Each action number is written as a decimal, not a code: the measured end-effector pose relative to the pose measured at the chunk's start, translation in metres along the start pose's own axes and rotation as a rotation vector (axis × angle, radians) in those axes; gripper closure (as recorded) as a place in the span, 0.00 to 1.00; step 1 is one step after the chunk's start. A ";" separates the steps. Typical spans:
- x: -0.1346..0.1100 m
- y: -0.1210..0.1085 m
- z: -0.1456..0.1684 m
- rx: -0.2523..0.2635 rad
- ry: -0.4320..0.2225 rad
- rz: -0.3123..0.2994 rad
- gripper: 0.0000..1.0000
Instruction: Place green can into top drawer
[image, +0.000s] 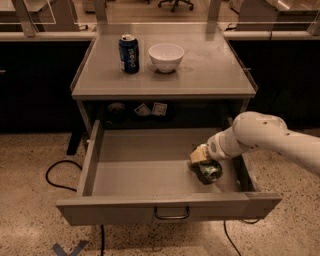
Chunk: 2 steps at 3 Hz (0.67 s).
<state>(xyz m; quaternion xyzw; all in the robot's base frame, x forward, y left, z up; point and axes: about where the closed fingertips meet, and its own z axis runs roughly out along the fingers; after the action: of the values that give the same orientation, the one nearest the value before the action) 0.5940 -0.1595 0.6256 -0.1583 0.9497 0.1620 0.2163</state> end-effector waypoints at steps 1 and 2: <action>0.016 -0.006 0.023 -0.017 0.040 0.034 1.00; 0.016 -0.006 0.023 -0.017 0.040 0.034 0.81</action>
Offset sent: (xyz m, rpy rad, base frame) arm -0.0030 -0.0001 -0.0291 0.0123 0.0525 -0.0121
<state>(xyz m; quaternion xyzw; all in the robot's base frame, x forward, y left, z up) 0.5909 -0.1595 0.5972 -0.1470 0.9550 0.1707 0.1932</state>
